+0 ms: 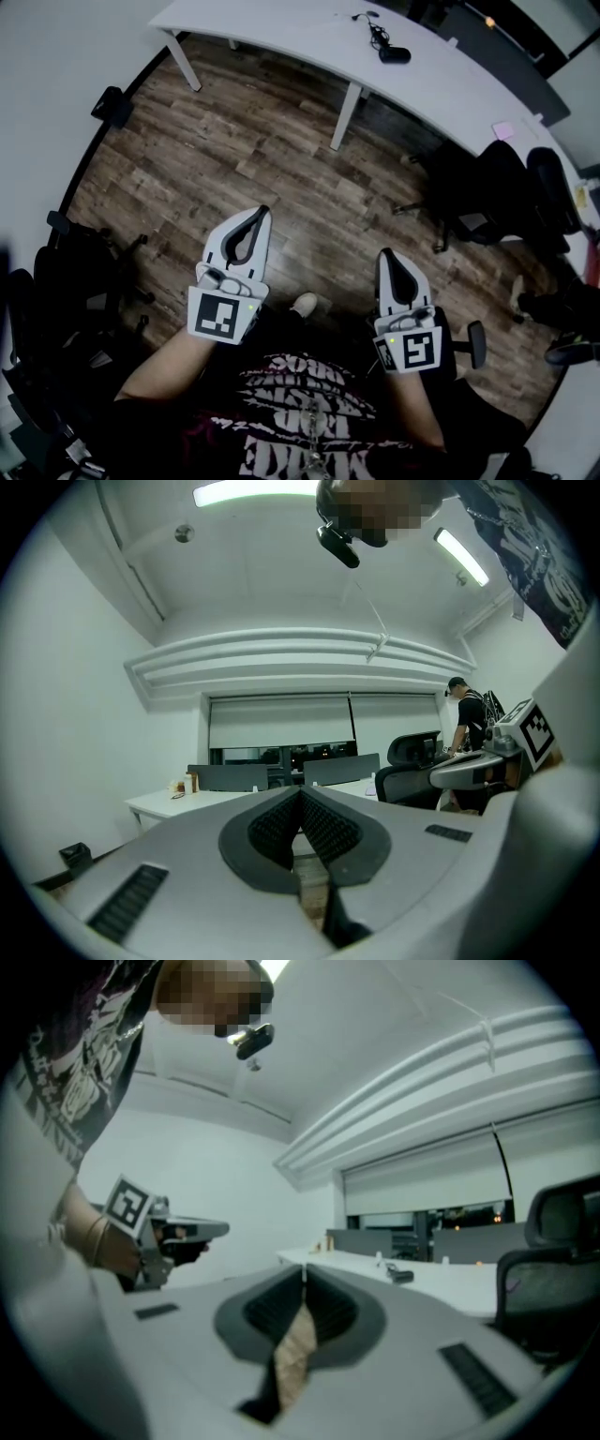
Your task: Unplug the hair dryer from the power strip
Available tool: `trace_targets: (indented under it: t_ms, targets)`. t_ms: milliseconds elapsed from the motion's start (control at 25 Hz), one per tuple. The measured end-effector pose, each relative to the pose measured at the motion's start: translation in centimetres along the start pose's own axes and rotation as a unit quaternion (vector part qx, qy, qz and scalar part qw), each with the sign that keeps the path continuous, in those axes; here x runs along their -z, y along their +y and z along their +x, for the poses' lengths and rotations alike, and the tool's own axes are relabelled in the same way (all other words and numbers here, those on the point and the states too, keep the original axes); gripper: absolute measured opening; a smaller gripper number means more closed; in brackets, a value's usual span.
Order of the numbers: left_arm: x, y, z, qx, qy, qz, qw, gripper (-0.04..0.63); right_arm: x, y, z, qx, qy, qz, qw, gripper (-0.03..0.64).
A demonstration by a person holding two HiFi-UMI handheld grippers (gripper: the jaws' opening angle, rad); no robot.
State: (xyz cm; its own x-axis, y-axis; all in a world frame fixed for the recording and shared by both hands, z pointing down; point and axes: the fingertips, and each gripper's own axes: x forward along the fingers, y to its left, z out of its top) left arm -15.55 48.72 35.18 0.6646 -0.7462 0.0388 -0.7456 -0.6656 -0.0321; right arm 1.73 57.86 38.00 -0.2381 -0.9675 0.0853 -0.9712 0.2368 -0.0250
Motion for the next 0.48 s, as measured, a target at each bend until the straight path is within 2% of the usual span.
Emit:
trace_targets:
  t_ms: [200,480]
  targets:
    - [-1.0,-0.2,0.2,-0.005,-0.014,0.0,0.9999,0.028,-1.1,-0.3,0.3,-0.006,-0.014,-0.002,1.0,0.035]
    - [-0.5,1.4,0.8,-0.007,-0.009,0.0,0.9999,0.028,-0.5,-0.6,1.8,0.0,-0.007,0.012,1.0,0.035]
